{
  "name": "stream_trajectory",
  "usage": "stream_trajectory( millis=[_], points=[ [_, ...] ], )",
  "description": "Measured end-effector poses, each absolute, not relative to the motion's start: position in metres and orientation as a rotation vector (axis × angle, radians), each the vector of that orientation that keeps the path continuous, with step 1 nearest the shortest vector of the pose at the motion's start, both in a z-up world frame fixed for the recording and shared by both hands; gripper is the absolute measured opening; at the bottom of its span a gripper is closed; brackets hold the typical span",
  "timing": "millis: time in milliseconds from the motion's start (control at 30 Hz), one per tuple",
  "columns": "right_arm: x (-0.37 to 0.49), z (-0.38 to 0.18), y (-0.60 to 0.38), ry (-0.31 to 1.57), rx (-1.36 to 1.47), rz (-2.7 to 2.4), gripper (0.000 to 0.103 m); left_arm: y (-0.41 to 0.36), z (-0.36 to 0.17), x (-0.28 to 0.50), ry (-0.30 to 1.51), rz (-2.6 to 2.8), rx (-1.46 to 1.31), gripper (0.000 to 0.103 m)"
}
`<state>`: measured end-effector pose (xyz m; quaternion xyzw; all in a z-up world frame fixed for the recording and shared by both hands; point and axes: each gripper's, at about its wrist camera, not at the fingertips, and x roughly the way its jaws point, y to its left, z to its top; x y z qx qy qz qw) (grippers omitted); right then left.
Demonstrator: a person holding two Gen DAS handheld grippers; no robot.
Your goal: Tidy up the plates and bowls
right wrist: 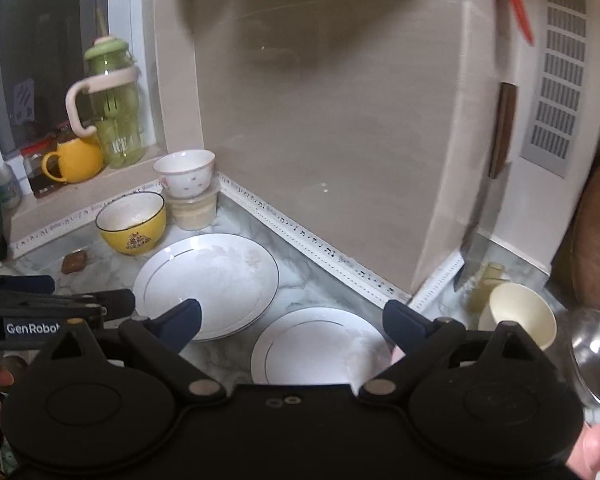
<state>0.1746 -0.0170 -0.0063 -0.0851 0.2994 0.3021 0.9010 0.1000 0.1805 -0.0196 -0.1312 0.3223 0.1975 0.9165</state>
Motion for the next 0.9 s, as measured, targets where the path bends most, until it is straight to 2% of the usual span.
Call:
stream_trajectory(
  millis=[333,700,767,900],
  points=[
    [0.224,-0.028,0.031,0.766,-0.196,0.613,0.094,0.220,-0.038,0.138,0.755,0.432,-0.289,0.103],
    [0.281,-0.056,0.077,0.938,-0.180,0.591,0.081,0.266,-0.060,0.181,0.841,0.433,-0.364,0.102],
    [0.291,-0.064,0.084,0.965,-0.178,0.588,0.077,0.274,-0.065,0.188,0.856,0.436,-0.381,0.096],
    [0.305,-0.076,0.097,1.017,-0.200,0.578,0.070,0.286,-0.075,0.200,0.886,0.447,-0.388,0.093]
  ],
)
